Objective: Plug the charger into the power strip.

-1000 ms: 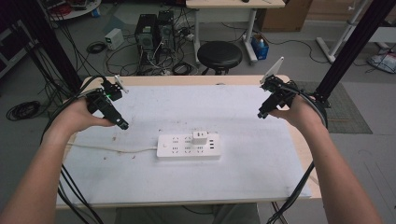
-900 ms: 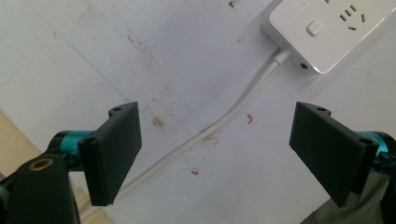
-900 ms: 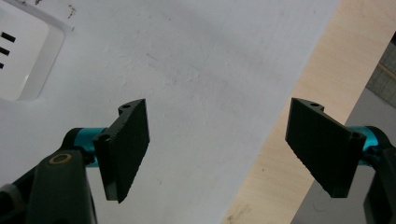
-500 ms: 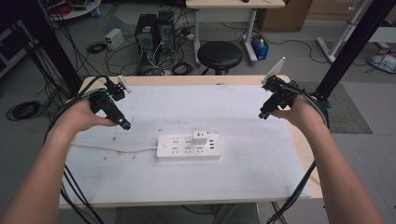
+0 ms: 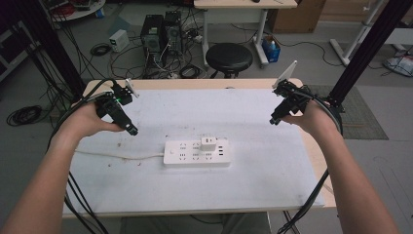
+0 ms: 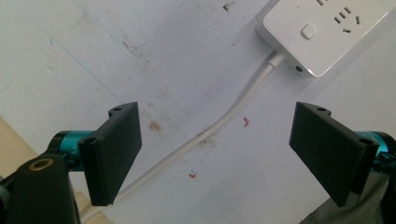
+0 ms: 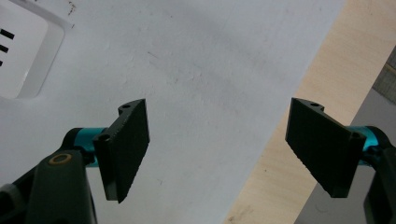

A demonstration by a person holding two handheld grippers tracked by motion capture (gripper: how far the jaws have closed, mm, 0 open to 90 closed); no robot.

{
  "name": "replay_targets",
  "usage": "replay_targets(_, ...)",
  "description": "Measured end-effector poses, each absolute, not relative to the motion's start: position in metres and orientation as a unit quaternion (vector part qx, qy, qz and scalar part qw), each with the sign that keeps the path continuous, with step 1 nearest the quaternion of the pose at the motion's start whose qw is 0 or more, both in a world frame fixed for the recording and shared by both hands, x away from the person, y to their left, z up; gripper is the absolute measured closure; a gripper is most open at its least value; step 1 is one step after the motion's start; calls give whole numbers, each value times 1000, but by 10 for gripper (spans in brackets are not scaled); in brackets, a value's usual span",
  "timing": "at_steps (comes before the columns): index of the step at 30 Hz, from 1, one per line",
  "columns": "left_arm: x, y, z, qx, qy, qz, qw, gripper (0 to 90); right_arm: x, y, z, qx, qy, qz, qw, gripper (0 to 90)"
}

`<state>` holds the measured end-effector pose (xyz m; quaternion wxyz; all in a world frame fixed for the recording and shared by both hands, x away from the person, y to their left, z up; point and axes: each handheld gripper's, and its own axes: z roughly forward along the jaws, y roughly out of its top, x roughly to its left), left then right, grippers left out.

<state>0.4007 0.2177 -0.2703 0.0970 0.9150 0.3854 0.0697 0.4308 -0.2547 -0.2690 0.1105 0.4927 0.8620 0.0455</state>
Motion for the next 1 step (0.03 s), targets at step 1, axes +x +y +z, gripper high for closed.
replay_targets(1, 400, 218, -270, 915, 386, 70, 98, 169, 431, -255, -269, 493, 862, 46, 110, 207)
